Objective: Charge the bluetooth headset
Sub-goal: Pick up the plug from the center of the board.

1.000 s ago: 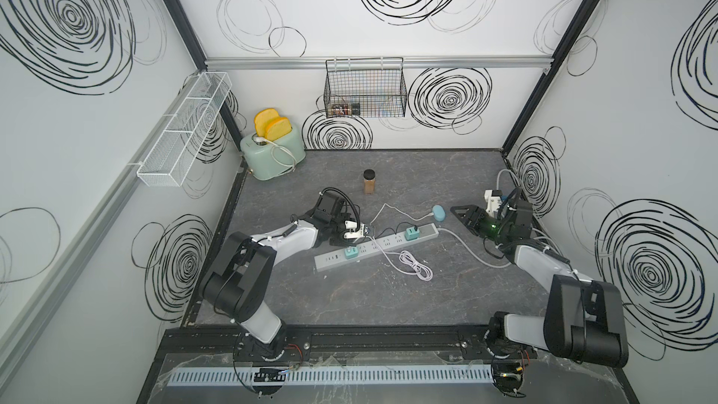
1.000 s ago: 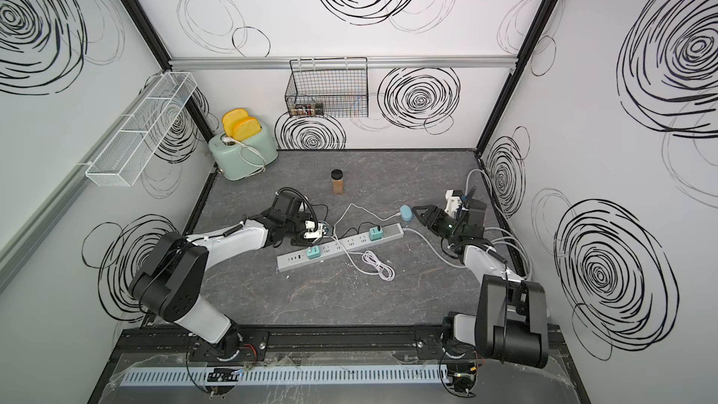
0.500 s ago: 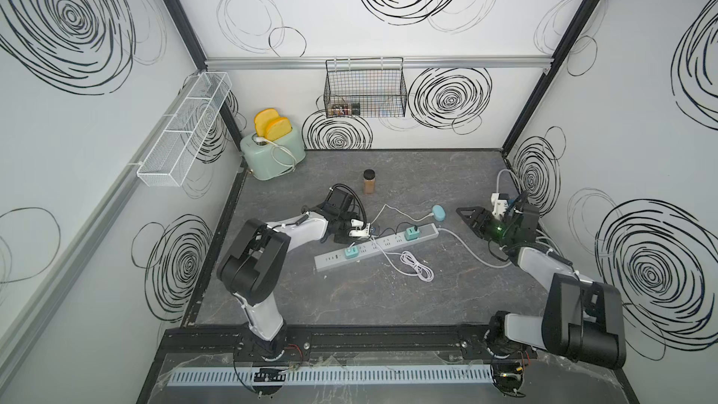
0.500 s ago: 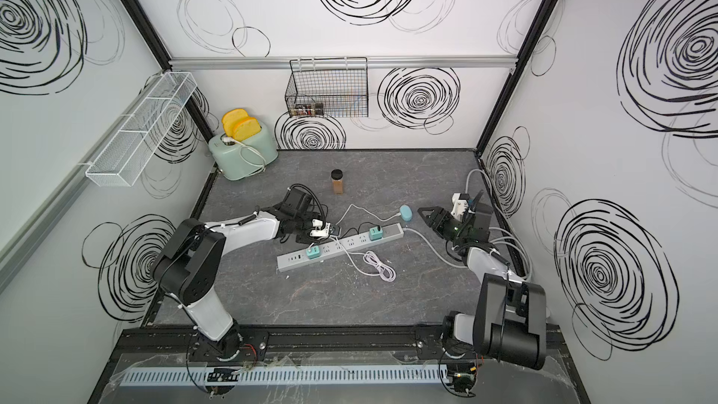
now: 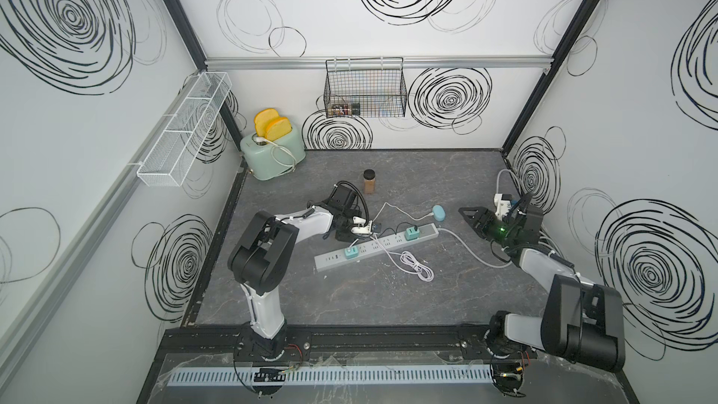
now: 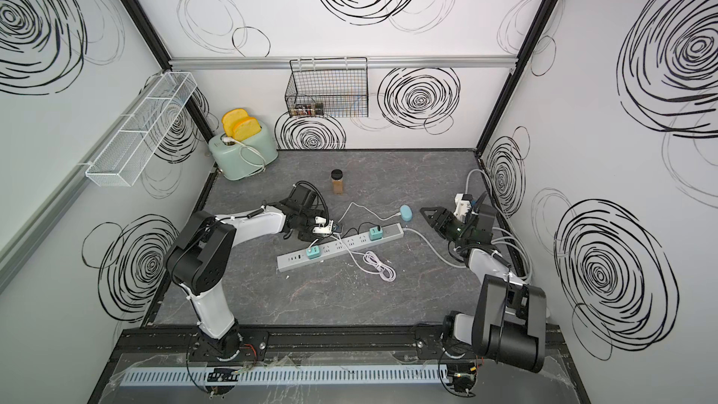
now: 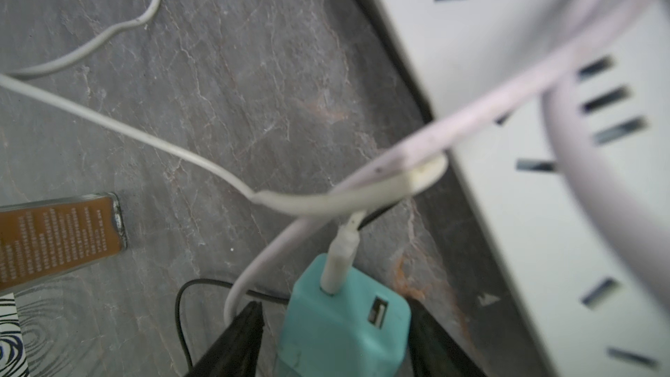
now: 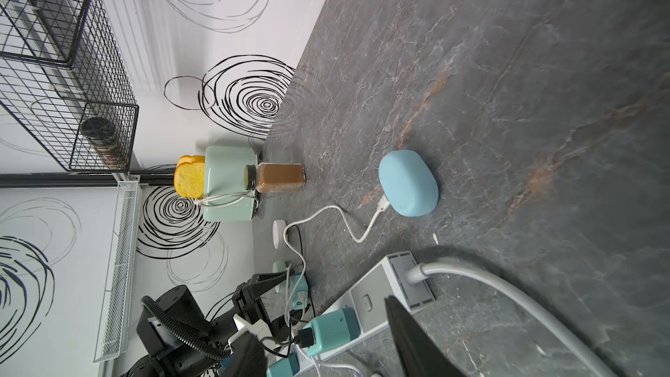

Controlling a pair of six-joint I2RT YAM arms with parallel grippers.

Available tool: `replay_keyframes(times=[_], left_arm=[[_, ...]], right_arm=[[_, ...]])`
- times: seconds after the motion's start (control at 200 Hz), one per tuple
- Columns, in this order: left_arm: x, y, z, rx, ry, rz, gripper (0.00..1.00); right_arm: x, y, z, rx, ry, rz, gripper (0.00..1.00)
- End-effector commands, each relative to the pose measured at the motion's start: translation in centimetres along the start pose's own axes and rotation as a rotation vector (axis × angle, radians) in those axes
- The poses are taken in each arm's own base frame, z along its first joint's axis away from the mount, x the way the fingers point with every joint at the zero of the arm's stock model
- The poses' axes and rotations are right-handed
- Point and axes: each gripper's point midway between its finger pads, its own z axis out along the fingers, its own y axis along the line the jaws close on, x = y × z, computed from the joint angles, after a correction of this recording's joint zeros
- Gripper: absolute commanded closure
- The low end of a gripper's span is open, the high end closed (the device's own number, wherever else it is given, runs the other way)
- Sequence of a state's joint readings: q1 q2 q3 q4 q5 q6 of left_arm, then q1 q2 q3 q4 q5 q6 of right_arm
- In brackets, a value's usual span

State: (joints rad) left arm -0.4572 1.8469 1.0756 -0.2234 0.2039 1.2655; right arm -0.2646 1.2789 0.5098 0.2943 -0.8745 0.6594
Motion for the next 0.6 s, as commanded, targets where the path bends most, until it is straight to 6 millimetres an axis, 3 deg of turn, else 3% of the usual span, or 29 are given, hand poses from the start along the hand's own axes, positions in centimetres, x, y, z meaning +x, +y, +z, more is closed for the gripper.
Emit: replay_keyframes(times=[0.0,0.145,0.27,0.385,0.596], left_arm=[[0.3,0.3,0.5,0.013,0.011,0.028,0.37],[0.3,0.2,-0.1,0.027,0.012,0.026,0.52],[0.1,0.2,-1.6,0.025,0.016,0.024,0.61],[0.5,0.2,-3.9,0.033,0.046,-0.001,0.66],[0.3,2.3,-8.7,-0.071,-0.009,-0.119,0.69]], right_arm=[[0.1,0.1,-0.2,-0.020,-0.006,0.002,0.41],[0.0,0.0,-0.3,-0.022,-0.004,0.011,0.41],[-0.1,0.1,-0.4,-0.021,-0.011,0.006,0.41],[-0.1,0.4,-0.5,-0.023,-0.013,-0.004,0.41],[0.6,1.7,-0.1,-0.037,0.015,-0.027,0.42]])
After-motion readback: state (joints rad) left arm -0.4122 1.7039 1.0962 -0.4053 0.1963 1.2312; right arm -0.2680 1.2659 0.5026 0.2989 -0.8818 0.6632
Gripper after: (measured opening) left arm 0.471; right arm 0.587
